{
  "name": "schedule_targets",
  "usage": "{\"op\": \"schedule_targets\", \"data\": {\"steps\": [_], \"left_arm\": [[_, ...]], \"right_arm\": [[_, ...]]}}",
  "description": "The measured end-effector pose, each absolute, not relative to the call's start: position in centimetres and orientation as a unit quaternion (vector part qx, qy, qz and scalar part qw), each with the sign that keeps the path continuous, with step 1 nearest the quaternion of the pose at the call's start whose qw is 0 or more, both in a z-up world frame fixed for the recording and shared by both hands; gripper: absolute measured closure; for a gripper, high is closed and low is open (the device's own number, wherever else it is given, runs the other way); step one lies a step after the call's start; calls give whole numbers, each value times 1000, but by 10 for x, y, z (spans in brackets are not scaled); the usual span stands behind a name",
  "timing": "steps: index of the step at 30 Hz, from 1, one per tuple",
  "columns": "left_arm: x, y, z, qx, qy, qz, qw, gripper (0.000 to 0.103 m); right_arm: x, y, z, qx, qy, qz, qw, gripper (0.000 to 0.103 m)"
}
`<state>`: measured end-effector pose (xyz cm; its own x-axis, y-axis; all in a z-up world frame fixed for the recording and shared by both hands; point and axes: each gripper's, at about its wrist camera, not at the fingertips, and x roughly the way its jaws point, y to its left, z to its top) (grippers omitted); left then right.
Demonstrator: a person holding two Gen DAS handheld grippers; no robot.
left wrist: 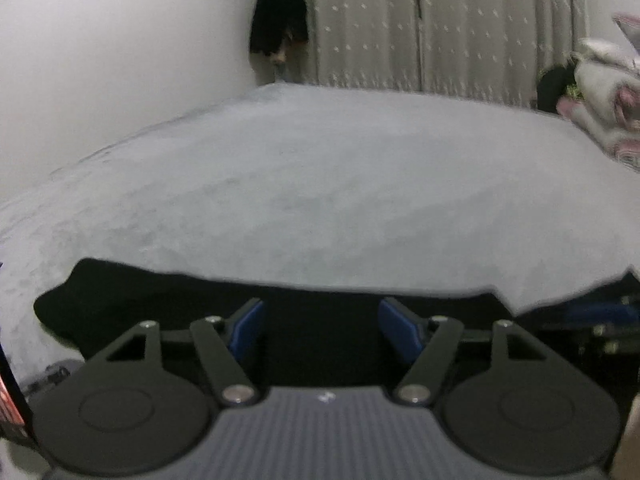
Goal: Fold clothes
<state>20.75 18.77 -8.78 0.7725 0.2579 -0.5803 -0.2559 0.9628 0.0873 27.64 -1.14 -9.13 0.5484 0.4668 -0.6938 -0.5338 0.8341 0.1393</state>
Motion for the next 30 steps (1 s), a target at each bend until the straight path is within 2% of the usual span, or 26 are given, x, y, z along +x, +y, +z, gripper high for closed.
{"op": "schedule_targets", "data": {"steps": [5,9,13,16,18,25,30], "left_arm": [[213,197,-101,-12,317,142,938,26],[225,204,-103,-23,317,161,934,18],[234,213,-101,-42,319,179,930,17],[229,213,-93,-56,331,184,924,17],[221,211,-84,-69,337,174,923,14],[193,201,-44,-109,356,137,918,6],[173,204,-26,-159,373,114,907,6]], "right_arm": [[280,-5,-101,-46,365,289,884,73],[277,9,-115,-61,314,284,904,74],[278,16,-113,-62,287,267,918,73],[276,9,-106,-39,274,260,925,64],[276,0,-102,-2,277,259,926,51],[265,-25,-69,28,303,223,926,47],[241,-60,-36,35,310,195,930,35]]}}
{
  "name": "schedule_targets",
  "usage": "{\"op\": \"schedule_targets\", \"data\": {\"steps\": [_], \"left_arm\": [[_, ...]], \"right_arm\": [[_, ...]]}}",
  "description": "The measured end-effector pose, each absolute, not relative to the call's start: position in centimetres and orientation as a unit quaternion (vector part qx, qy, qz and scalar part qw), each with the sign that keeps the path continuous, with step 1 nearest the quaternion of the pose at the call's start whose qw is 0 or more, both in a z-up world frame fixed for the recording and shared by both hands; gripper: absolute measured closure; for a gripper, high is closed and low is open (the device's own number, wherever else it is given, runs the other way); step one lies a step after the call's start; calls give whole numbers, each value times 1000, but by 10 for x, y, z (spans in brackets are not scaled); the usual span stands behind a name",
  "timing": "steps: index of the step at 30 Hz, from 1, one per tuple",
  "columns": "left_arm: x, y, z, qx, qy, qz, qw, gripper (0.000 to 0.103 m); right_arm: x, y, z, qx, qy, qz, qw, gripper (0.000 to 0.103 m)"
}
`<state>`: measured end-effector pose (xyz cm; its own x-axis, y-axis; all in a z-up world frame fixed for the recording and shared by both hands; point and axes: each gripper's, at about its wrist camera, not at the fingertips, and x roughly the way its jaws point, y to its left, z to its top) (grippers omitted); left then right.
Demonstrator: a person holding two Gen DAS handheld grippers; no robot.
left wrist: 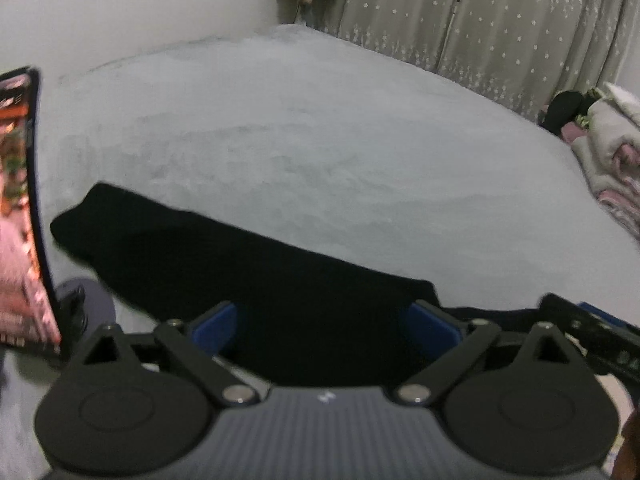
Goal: Fold clothes
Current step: 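Open both grippers and release the sleeve onto the bed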
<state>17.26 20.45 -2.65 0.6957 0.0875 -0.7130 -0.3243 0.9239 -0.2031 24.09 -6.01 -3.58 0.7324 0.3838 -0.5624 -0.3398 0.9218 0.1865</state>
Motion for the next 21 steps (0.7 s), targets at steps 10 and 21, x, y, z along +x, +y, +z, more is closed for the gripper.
{"op": "schedule_targets", "data": {"steps": [10,21], "left_arm": [[136,176,-34,-188,387,61,901,21],[149,169,-63,-211,342,103,910,59]], "right_arm": [[188,-146,-9,59,333,96,936,34],[226,-124,-52,3,334,147,931,34]]}}
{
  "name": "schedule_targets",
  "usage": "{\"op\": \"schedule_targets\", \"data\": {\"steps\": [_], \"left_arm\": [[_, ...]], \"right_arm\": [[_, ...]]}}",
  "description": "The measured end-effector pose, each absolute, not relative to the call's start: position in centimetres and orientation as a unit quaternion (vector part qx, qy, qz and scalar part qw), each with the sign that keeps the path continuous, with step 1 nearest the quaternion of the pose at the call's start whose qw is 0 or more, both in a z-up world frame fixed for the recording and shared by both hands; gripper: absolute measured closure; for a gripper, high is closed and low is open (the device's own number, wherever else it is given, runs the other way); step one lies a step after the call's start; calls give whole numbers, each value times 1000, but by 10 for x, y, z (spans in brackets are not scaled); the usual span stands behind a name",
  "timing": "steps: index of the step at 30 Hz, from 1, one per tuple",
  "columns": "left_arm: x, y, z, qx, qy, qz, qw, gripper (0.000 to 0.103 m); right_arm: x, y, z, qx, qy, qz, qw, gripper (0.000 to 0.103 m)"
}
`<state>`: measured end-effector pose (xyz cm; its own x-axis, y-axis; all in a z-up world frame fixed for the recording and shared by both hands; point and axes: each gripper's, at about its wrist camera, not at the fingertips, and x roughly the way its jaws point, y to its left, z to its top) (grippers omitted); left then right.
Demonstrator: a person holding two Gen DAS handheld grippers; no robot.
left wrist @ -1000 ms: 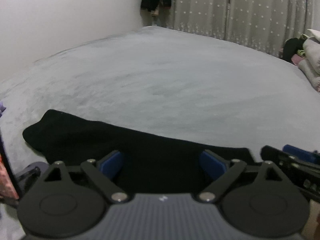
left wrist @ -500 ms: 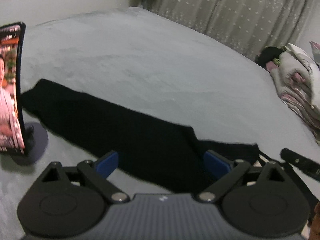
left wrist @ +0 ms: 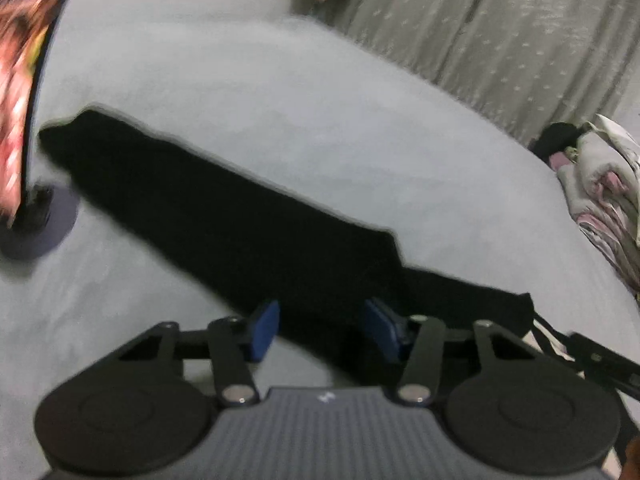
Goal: Fold clothes
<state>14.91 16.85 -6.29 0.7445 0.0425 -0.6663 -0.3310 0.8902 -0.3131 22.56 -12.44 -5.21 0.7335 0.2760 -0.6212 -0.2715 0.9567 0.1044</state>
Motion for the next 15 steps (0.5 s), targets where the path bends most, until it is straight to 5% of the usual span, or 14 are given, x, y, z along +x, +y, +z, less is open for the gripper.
{"op": "schedule_targets", "data": {"steps": [4,10,13,15], "left_arm": [[166,163,-70,-167,328,82,926,74],[179,157,-86,-105,342,81,930,82],[177,154,-88,-65,349,90,931,82],[175,150,-89,-46,352,94,930,82]], "right_arm": [[253,-95,-73,-32,327,185,926,35],[284,-54,-100,-88,322,241,911,46],[288,-45,-111,-101,318,262,905,62],[288,-44,-112,-102,315,271,904,96]]}}
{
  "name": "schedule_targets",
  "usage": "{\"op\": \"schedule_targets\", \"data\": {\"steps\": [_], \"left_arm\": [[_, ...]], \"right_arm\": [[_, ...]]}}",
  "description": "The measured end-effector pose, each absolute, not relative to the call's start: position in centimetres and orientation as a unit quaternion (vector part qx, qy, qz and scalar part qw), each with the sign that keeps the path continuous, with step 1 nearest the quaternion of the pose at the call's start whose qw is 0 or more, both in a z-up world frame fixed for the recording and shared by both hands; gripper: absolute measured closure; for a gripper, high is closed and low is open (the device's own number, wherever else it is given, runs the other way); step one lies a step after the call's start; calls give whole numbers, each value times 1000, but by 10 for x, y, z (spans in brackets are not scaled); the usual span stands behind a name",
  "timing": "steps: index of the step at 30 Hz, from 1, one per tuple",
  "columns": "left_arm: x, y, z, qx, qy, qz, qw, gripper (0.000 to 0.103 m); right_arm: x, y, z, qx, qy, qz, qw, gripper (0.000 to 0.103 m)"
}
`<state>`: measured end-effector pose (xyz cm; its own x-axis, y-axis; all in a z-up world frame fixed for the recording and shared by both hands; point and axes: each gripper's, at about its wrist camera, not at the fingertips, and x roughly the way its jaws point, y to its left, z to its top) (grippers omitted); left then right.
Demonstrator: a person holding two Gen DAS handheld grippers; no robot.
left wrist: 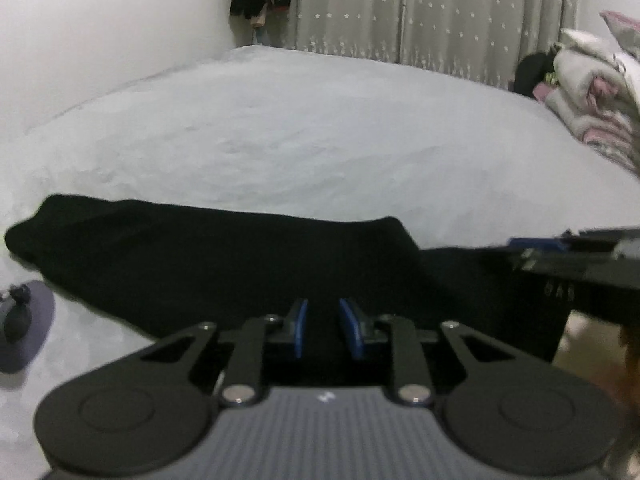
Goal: Fold clothes
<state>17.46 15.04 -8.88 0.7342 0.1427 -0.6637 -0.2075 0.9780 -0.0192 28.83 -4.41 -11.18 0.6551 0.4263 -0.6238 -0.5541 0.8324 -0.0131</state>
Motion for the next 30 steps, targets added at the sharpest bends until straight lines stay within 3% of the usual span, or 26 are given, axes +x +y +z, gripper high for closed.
{"op": "schedule_targets", "data": {"steps": [8,10,12,20,30], "left_arm": [[171,148,-86,-31,364,100,925,82],[171,151,-84,-45,364,100,925,82],[170,155,-82,-60,364,99,924,82],[171,163,-79,-100,367,103,919,80],[170,173,-78,-140,377,100,910,79]], "right_arm": [[293,-34,-115,-123,300,214,922,96],[292,-36,-110,-112,299,207,925,88],[291,-39,-105,-97,298,200,928,73],[261,-46,-83,-42,320,252,912,73],[280,-2,-107,-65,345,256,901,73]]}}
